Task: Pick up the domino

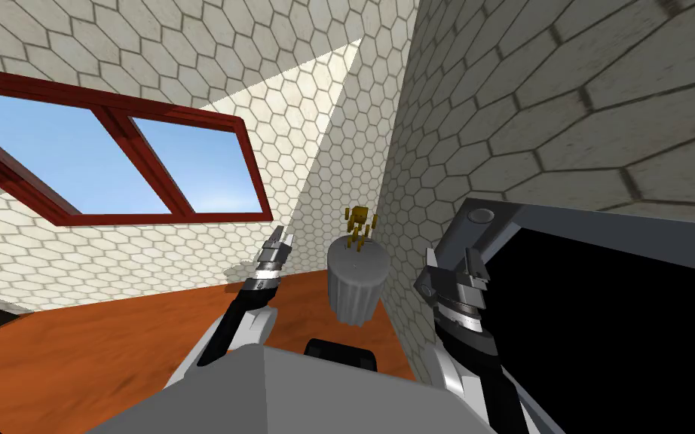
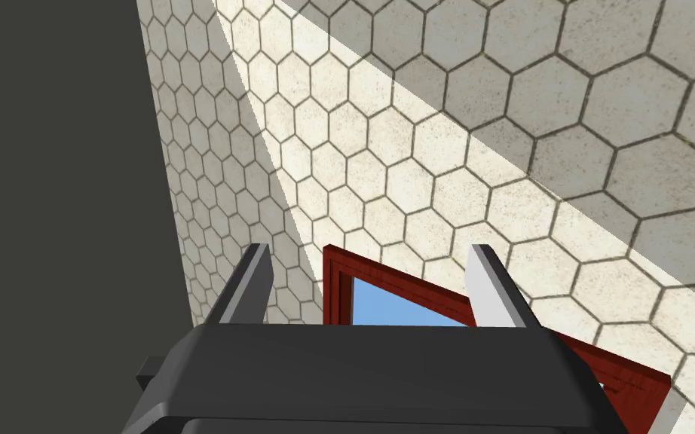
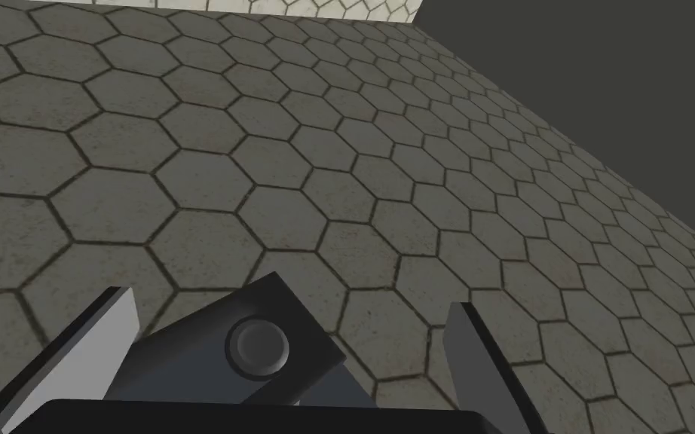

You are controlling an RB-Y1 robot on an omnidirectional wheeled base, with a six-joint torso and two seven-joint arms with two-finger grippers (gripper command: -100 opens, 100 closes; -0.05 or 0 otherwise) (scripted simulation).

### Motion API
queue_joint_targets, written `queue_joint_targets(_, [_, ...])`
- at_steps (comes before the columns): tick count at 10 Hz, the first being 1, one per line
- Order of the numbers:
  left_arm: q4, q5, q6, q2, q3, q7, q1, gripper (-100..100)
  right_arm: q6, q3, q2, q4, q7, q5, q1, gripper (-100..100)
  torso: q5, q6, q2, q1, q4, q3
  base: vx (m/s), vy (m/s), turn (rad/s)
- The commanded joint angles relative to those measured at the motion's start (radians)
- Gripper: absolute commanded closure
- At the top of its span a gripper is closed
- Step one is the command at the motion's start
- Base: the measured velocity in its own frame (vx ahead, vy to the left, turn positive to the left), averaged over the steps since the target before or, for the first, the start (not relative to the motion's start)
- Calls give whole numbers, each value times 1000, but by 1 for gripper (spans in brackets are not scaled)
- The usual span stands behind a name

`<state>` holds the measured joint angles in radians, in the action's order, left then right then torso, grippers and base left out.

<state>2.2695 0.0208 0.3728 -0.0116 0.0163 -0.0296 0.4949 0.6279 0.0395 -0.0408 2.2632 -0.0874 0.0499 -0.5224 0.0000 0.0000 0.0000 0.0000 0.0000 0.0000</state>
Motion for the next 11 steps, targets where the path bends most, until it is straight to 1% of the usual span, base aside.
queue_joint_targets(1, [-8, 1, -17, -43, 16, -9, 13, -100, 0, 0, 0, 0, 0, 0, 0, 0, 0, 0, 0, 0, 0, 0, -12, -27, -243])
queue_joint_targets(4, [-30, 5, -58, -91, 52, -31, 43, -100, 0, 0, 0, 0, 0, 0, 0, 0, -1, 0, 2, -3, 0, 1, -28, -52, -278])
queue_joint_targets(6, [-52, 9, -97, -115, 84, -52, 71, -100, 0, 0, 0, 0, 0, 0, 0, 0, -1, 1, 2, -5, 0, 1, -29, -83, -409])
queue_joint_targets(9, [-92, 19, -172, -136, 137, -92, 124, -100, 0, 0, 0, 0, 0, 0, 0, 0, -1, 0, 2, -6, 0, 1, -12, -93, -419])
queue_joint_targets(10, [-92, 19, -172, -136, 137, -92, 124, -100, 0, 0, 0, 0, 0, 0, 0, 0, -1, 1, 2, -6, 0, 1, -3, -58, -191])
queue_joint_targets(11, [-108, 24, -200, -141, 155, -106, 143, -100, 0, 0, 0, 0, 0, 0, 0, 0, -1, 0, 2, -4, 0, 1, 8, -55, -283])
